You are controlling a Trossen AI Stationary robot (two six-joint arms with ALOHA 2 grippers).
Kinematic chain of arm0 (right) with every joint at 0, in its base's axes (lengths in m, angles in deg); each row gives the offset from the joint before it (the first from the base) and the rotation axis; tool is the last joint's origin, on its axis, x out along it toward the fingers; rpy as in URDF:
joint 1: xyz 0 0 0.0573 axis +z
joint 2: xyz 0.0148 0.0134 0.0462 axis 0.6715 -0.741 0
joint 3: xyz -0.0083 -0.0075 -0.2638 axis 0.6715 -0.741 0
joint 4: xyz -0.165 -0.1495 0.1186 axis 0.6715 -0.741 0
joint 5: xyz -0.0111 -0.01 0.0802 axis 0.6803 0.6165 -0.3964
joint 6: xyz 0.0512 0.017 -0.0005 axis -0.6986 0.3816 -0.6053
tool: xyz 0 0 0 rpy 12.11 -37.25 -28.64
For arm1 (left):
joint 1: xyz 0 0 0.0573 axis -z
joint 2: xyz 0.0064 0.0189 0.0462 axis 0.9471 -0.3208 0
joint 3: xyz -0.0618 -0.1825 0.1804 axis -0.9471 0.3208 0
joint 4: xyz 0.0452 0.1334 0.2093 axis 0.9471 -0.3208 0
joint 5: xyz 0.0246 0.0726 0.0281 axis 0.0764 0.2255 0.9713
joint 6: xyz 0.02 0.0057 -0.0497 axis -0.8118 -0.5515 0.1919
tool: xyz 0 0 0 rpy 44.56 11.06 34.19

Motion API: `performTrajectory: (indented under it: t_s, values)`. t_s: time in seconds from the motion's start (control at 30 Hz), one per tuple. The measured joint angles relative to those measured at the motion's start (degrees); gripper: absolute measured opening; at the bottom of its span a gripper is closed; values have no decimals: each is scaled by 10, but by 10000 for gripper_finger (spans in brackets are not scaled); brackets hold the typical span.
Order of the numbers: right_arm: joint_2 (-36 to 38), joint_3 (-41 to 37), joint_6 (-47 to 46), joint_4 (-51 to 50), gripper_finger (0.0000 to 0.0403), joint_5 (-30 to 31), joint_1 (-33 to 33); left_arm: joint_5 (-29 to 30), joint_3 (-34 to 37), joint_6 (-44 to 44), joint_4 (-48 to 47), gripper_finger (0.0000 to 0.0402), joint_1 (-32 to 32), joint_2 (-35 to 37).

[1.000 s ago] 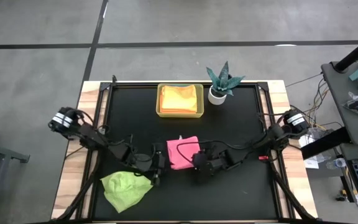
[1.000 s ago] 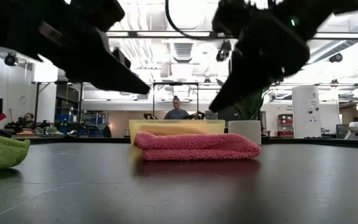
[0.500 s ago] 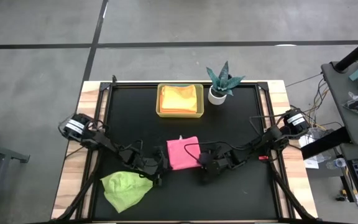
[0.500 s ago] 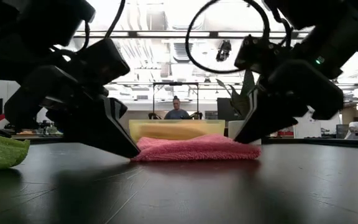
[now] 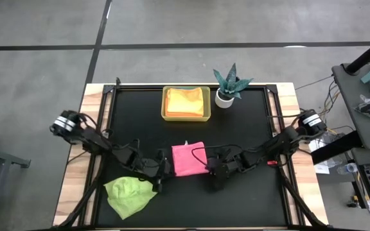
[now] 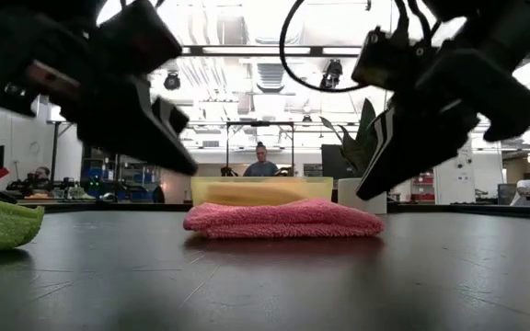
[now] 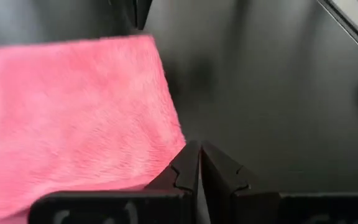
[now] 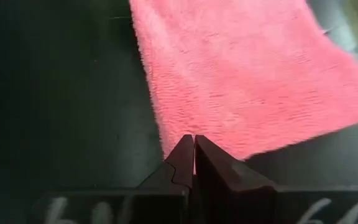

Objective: Fold microfiber towels
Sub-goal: Fold the pink microfiber cloth

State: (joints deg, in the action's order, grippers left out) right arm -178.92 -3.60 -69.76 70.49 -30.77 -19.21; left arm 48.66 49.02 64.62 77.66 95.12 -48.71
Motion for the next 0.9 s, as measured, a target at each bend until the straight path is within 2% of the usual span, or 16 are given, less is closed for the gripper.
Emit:
performTrajectory:
  t_s: [0.13, 0.27, 0.47, 0.63, 0.9]
  values:
    - [28, 2, 36, -16, 9, 2, -20, 9, 0, -48, -32, 1, -19, 55]
    - [37, -4, 78, -13, 9, 12, -61, 29, 1, -79, -38, 1, -61, 66]
    - [14, -26, 140, 71, 9, 14, -128, 29, 1, -92, -27, 1, -122, 18]
    - [-23, -32, 161, 123, 9, 12, -161, 29, -1, -92, -27, 1, -147, -30]
    - [-48, -32, 150, 103, 9, 10, -174, 78, 0, -78, -47, 1, -164, -51]
